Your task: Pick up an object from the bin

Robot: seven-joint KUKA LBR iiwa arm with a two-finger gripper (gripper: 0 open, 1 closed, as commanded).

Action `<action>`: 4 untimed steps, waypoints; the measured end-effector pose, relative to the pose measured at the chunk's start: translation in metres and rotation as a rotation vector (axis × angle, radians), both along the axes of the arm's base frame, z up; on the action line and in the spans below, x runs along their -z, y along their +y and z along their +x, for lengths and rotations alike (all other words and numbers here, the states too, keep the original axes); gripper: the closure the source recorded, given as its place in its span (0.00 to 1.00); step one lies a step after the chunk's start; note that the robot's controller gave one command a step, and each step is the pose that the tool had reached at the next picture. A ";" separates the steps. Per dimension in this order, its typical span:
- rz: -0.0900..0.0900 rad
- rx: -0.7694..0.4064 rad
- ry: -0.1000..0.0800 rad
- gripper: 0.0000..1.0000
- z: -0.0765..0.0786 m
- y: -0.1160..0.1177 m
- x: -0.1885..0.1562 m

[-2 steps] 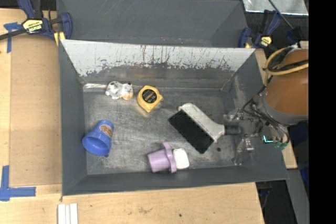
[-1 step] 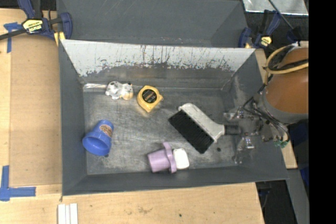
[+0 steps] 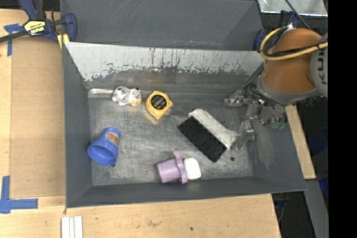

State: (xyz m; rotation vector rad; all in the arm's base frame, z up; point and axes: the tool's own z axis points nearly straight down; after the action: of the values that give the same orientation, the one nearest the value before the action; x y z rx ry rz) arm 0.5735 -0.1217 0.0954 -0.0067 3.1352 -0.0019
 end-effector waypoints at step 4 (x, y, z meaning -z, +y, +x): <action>-0.003 -0.419 -0.001 1.00 0.023 -0.009 0.017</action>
Offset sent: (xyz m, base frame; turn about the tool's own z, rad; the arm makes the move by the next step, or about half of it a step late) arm 0.0289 -0.0191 -0.0254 -0.8532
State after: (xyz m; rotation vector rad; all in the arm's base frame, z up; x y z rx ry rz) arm 0.5964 -0.1307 0.0787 -0.6578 3.0640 -0.0040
